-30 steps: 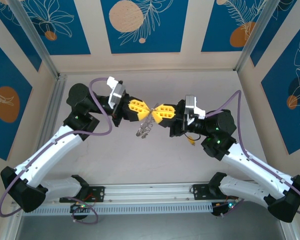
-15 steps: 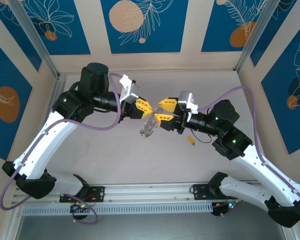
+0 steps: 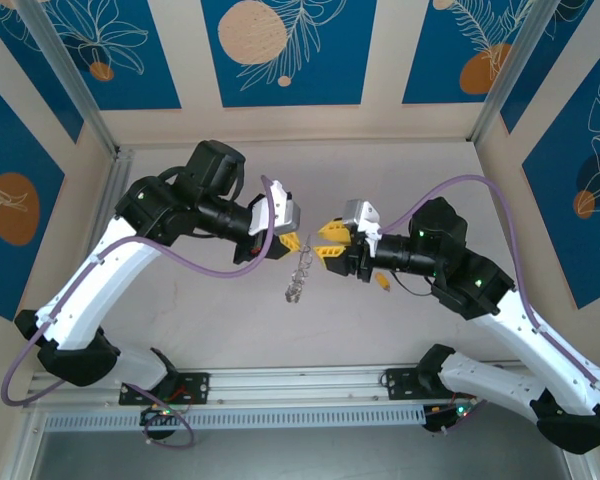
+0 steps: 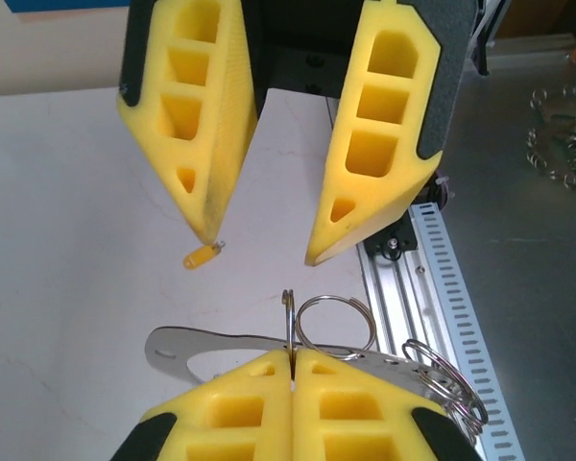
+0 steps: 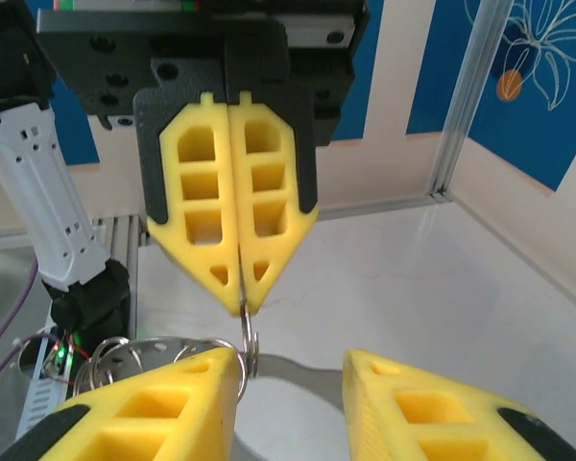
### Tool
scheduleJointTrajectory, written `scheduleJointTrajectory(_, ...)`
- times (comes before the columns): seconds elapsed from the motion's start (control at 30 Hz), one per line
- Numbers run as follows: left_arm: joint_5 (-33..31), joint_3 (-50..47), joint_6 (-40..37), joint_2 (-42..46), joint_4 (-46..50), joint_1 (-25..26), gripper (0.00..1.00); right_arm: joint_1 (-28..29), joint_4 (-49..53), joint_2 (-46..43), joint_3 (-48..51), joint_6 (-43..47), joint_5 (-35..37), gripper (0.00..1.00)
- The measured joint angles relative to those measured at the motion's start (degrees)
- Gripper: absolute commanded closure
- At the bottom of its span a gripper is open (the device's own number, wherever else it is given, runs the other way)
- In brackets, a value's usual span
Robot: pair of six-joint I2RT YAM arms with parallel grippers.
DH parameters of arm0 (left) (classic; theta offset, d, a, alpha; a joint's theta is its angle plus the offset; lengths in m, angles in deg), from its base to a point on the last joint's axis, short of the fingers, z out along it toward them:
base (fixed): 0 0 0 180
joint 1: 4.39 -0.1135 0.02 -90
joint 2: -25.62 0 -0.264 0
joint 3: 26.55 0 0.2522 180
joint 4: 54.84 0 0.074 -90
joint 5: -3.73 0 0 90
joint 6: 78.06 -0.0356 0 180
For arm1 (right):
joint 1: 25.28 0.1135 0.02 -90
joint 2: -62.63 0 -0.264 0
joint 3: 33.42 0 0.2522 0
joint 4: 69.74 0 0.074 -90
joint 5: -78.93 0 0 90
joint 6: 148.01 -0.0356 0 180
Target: Put the keys on the keyring
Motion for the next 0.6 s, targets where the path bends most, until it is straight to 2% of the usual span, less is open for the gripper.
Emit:
scheduleJointTrajectory(0.3, -3.52, 0.00, -1.60, 0.00, 1.20, 1.25, 1.00, 0.04, 2.99, -3.82, 0.70, 1.36, -1.40, 0.67)
scheduleJointTrajectory(0.6, -2.03, -0.02, -1.46, 1.51, 0.81, 1.27, 1.00, -0.02, 1.73, -4.13, 2.67, 1.46, -3.39, 0.68)
